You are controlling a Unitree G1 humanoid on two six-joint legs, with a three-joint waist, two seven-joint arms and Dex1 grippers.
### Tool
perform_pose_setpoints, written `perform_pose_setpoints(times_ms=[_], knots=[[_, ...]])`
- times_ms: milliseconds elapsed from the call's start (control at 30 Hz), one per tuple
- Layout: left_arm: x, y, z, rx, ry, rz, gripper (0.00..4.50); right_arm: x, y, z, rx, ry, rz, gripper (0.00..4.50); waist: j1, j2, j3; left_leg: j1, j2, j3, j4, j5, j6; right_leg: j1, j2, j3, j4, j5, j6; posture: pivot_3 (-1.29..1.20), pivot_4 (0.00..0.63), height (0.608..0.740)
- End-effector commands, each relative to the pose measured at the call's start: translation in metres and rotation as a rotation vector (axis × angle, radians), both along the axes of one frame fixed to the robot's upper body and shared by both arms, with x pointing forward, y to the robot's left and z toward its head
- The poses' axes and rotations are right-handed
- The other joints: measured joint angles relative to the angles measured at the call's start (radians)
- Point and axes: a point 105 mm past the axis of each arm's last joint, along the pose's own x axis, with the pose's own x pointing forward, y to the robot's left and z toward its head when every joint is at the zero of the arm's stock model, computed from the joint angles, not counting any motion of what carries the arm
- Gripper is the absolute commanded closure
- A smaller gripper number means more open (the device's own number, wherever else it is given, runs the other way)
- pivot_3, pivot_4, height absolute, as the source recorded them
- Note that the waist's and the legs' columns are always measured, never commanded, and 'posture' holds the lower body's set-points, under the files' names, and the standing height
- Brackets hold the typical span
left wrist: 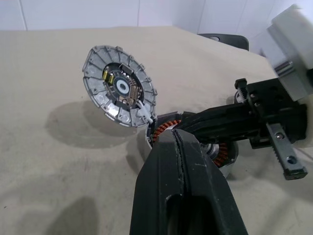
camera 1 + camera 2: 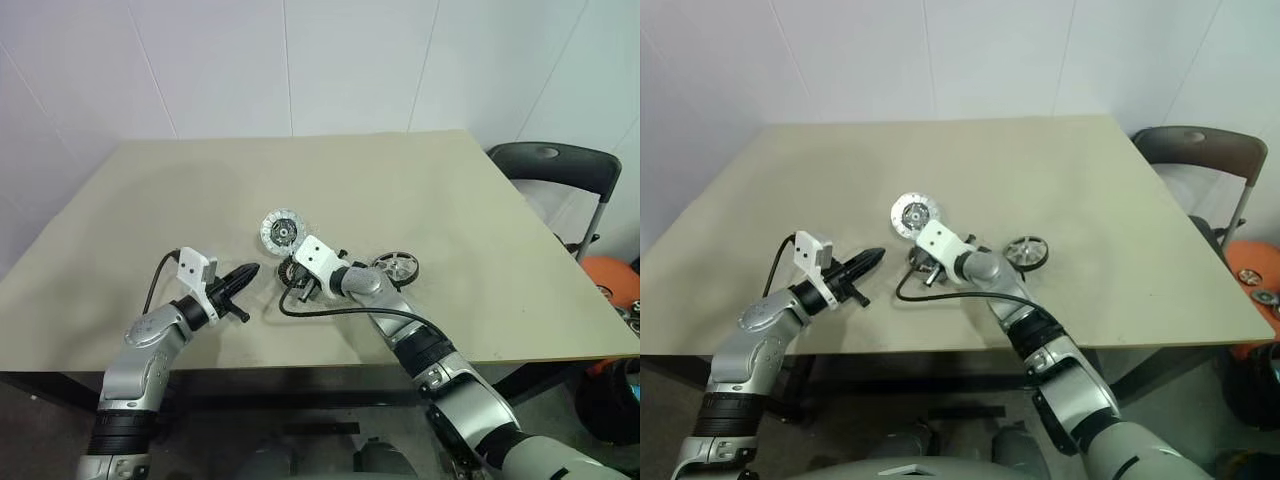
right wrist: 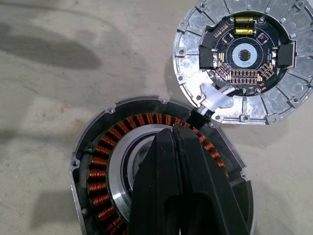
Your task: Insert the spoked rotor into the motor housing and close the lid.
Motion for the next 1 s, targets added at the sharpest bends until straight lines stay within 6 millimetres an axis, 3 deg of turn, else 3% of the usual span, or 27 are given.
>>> perform_pose_setpoints(times_ms=[33,233,533,800,1000], knots=[[0.001,-0.002,0.014,0.007,-0.053,-0.010,4.50,0.001,-0.009,-0.008,-0.064,0.018,-0.009,4.46,0.002,0.000,0.000,0.002,0.000,0.000,0.000,0.000,0.000,0.002,0.000,0.000,0.000,0.000,0.000,0.00,0.000,0.740],[0.001,-0.002,0.015,0.009,-0.056,-0.009,4.50,-0.011,-0.021,-0.032,-0.177,0.104,0.032,4.46,0.004,0.000,-0.001,0.003,0.000,0.000,0.000,0.000,0.000,0.004,-0.001,0.000,-0.001,0.000,-0.001,0.00,0.000,0.740],[0.001,0.000,0.015,0.016,-0.055,-0.007,4.50,-0.019,-0.022,-0.039,-0.187,0.161,0.055,4.46,0.004,-0.001,-0.003,0.005,0.000,0.000,0.000,0.000,0.000,0.005,-0.001,0.000,-0.001,-0.001,-0.001,0.00,0.000,0.740],[0.000,-0.003,0.013,0.016,-0.050,-0.017,4.50,-0.015,-0.019,-0.029,-0.137,0.132,0.034,4.46,0.004,-0.001,-0.003,0.005,0.000,0.000,0.000,0.000,0.000,0.005,-0.001,0.000,-0.001,-0.001,-0.001,0.00,0.000,0.740],[-0.001,-0.004,0.010,0.018,-0.043,-0.021,4.50,-0.005,-0.003,0.009,0.150,0.130,-0.001,4.46,0.002,0.000,-0.002,0.004,0.000,0.000,-0.001,0.000,0.000,0.004,0.000,0.000,-0.001,-0.001,-0.001,0.00,0.000,0.740]])
